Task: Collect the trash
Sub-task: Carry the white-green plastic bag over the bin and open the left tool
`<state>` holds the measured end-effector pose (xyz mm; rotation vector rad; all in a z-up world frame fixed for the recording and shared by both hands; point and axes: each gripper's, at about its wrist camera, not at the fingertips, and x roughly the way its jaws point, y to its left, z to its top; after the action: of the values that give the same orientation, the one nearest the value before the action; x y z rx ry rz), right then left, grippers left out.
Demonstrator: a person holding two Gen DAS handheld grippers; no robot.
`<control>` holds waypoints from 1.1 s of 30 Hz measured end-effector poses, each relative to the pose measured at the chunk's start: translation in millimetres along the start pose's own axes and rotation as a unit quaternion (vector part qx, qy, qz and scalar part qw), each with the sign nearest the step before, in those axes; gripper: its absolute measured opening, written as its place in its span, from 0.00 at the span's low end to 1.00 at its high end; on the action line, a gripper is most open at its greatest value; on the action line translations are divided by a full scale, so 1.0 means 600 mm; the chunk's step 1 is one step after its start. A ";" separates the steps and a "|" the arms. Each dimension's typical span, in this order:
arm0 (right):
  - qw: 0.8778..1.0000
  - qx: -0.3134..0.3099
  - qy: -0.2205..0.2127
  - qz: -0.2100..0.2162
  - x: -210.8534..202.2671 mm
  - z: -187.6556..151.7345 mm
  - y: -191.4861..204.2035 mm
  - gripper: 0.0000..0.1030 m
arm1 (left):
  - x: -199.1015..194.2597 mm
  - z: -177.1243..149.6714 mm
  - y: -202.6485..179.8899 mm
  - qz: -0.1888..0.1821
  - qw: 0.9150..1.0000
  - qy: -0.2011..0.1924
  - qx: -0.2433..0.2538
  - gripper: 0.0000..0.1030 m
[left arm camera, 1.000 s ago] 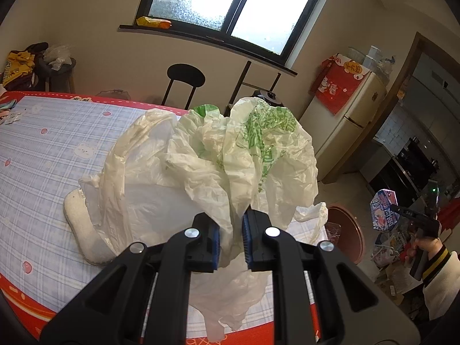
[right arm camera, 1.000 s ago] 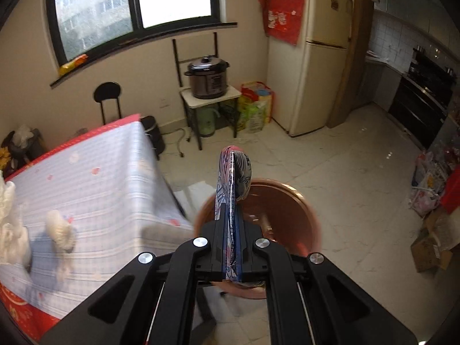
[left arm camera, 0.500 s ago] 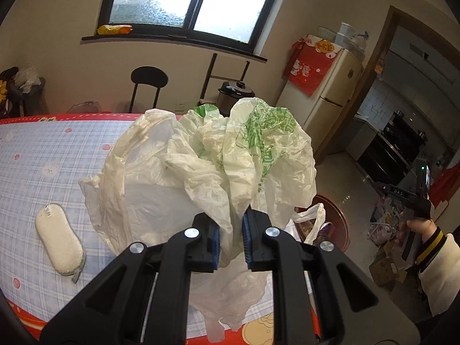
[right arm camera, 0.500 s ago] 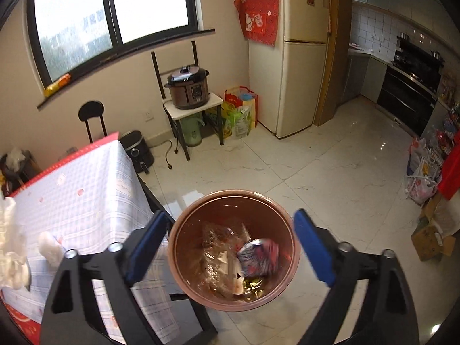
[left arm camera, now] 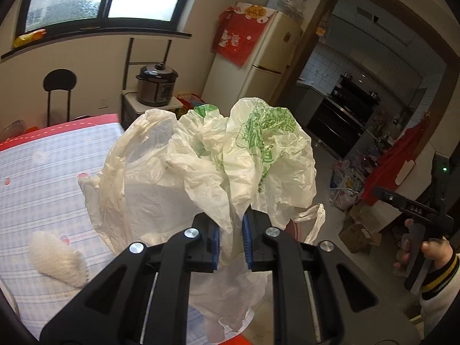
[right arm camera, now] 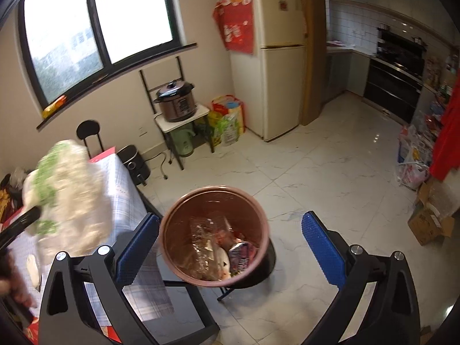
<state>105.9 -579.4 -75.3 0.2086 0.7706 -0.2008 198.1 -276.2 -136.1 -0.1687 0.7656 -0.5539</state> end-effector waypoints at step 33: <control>0.998 0.044 -0.027 -0.024 -0.091 -0.054 -0.042 0.95 | -0.012 0.067 -0.004 0.022 0.998 -0.035 0.056 0.94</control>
<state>39.7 -589.7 -62.2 0.2679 0.7142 -0.2844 221.2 -276.4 -102.2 -0.0670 0.6670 -0.5458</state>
